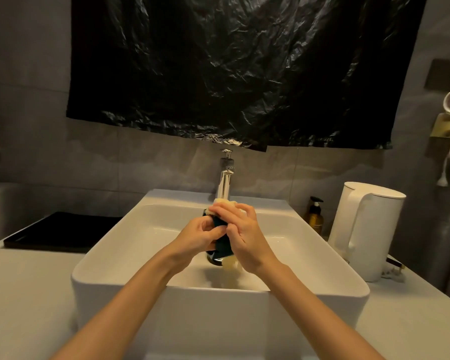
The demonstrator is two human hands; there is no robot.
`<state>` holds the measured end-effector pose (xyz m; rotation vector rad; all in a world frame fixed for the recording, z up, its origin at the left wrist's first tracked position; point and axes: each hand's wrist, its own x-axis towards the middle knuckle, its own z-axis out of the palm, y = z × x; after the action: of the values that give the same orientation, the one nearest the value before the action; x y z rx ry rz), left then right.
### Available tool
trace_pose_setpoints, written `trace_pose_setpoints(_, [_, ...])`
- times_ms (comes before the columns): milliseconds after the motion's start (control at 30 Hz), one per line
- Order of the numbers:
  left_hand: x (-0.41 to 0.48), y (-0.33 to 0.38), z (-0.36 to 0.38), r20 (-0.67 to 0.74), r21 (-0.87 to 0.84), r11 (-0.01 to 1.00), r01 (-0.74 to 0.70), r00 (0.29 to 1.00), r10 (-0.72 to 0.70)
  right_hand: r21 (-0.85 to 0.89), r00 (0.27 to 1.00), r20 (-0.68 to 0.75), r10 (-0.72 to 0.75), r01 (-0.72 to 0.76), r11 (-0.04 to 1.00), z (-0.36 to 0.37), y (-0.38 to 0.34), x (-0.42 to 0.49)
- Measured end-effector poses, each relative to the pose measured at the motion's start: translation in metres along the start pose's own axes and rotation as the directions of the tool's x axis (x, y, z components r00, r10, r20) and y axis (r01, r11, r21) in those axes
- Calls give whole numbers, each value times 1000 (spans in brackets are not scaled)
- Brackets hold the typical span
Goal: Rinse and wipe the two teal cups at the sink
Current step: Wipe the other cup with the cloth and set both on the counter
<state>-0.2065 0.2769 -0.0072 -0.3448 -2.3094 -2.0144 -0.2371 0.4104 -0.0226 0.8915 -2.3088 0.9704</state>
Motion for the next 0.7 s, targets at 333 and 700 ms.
trace_pose_setpoints(333, [0, -4, 5, 13, 97, 992, -82, 997, 81, 77, 995, -94, -16, 23, 997, 3, -1, 6])
trace_pose_setpoints(700, [-5, -4, 9, 100, 168, 965, -199, 978, 185, 636, 908, 57, 415, -353, 686, -13, 1, 17])
